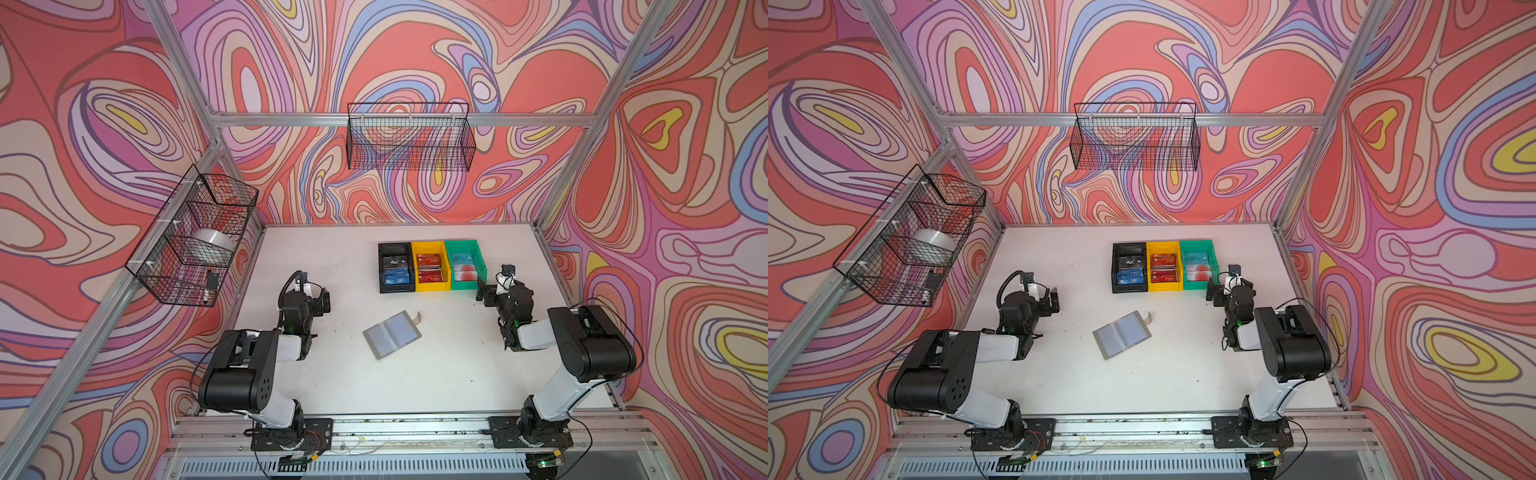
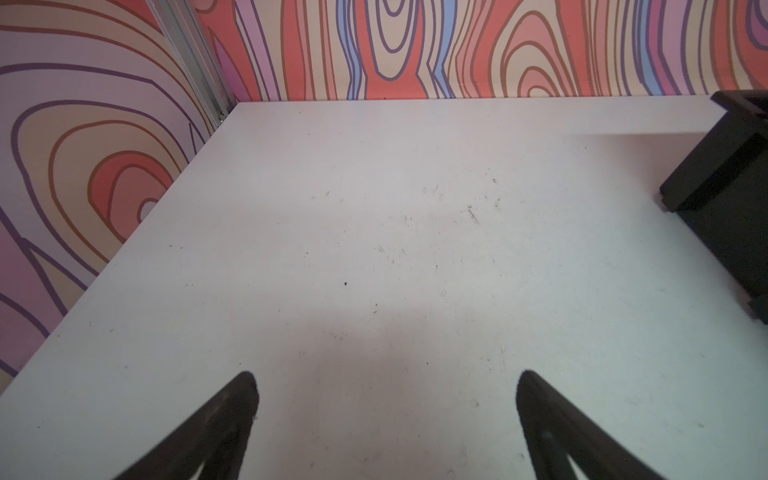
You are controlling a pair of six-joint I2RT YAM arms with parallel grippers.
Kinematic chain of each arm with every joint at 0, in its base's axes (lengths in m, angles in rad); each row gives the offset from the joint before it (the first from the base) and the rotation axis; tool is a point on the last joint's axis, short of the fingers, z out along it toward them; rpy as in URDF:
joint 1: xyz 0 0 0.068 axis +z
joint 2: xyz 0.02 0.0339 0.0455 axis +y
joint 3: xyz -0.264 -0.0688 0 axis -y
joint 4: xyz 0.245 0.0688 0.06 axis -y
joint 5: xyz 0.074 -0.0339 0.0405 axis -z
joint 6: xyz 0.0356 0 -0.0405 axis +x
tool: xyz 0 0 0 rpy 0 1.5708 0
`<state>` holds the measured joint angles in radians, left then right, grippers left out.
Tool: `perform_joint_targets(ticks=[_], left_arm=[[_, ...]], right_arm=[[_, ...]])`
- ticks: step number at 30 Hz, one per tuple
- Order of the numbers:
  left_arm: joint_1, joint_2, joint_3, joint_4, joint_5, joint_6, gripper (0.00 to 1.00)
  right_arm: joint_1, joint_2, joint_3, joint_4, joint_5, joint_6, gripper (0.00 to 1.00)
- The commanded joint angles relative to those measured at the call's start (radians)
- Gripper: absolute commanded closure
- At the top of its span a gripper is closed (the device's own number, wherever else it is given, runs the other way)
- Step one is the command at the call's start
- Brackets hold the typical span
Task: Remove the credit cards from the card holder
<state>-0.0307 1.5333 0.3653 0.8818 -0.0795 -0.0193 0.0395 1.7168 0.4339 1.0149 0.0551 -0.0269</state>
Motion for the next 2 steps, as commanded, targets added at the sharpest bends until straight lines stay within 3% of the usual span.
perform_joint_targets(ticks=[1, 2], left_arm=[[0.006, 0.006, 0.01, 0.005, -0.004, 0.003, 0.0], [0.007, 0.006, 0.01, 0.006, -0.006, 0.004, 0.0]], right_arm=[[-0.006, -0.003, 0.009, -0.007, -0.005, 0.007, 0.02], [-0.006, -0.003, 0.006, -0.002, -0.003, 0.005, 0.02]])
